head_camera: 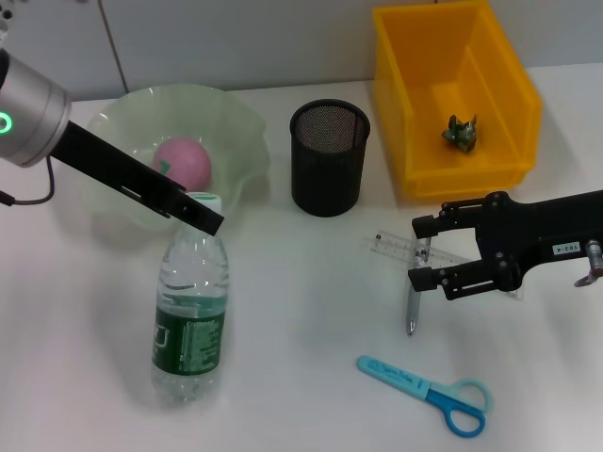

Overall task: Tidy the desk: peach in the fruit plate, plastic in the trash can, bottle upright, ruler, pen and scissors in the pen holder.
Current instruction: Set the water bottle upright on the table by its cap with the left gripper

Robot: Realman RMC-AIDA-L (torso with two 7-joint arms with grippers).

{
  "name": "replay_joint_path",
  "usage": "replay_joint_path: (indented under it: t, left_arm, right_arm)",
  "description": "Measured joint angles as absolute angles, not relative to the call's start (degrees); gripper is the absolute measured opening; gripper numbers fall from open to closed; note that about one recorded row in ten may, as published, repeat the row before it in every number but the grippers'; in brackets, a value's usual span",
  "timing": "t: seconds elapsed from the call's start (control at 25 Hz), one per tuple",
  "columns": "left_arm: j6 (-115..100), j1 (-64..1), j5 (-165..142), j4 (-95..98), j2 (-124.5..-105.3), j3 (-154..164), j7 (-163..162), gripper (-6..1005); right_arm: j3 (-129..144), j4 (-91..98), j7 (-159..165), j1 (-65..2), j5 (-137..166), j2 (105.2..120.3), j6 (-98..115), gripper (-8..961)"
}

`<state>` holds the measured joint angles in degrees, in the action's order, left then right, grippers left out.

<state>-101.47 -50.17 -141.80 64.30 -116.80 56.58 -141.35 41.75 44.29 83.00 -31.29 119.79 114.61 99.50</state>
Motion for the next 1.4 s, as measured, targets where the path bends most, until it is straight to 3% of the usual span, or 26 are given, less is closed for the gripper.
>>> replay_joint_path:
  t: [1.4]
  left_arm:
    - [-107.45,-47.86,-141.72,71.31,-115.54,53.6,-139.03,435]
  right_arm:
    - [42.13,44.33,83.71,-32.71,119.97,114.5,98.97,770]
